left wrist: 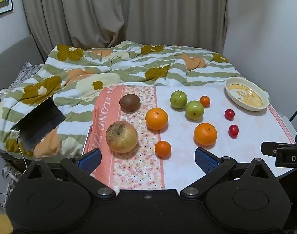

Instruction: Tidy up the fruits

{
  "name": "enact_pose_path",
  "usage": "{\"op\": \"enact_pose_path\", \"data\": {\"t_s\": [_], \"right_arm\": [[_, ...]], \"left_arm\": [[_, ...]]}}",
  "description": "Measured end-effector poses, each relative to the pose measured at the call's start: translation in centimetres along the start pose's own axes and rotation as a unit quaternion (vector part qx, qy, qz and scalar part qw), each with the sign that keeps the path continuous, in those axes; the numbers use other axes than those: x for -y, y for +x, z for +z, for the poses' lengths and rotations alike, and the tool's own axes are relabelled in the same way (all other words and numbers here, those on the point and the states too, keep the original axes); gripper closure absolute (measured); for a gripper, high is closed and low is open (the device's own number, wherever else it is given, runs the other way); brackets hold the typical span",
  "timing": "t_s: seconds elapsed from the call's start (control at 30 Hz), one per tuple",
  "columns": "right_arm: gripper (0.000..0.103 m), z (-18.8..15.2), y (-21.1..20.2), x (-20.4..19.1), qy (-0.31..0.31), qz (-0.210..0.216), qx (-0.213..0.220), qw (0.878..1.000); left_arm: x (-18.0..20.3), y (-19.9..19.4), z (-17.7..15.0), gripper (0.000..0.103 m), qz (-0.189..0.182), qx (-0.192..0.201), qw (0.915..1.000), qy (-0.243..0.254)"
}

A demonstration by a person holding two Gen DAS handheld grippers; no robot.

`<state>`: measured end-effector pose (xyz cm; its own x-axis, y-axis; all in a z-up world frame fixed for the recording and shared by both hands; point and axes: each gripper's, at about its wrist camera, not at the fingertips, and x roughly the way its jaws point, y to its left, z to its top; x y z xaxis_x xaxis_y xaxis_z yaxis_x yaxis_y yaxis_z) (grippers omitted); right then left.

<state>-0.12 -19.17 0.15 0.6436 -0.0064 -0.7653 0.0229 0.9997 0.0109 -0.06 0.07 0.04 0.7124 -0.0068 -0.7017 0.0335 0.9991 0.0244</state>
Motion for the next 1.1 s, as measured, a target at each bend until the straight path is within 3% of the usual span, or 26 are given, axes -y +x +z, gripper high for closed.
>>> {"op": "enact_pose_path", "data": {"t_s": [1.1], "right_arm": [[0.0,-0.2,0.1,-0.5,-0.003,0.006,0.002,1.0]], "left_arm": [[-0.4,0.0,0.2,0.0,0.012,0.002,0.9999,-0.005]]}}
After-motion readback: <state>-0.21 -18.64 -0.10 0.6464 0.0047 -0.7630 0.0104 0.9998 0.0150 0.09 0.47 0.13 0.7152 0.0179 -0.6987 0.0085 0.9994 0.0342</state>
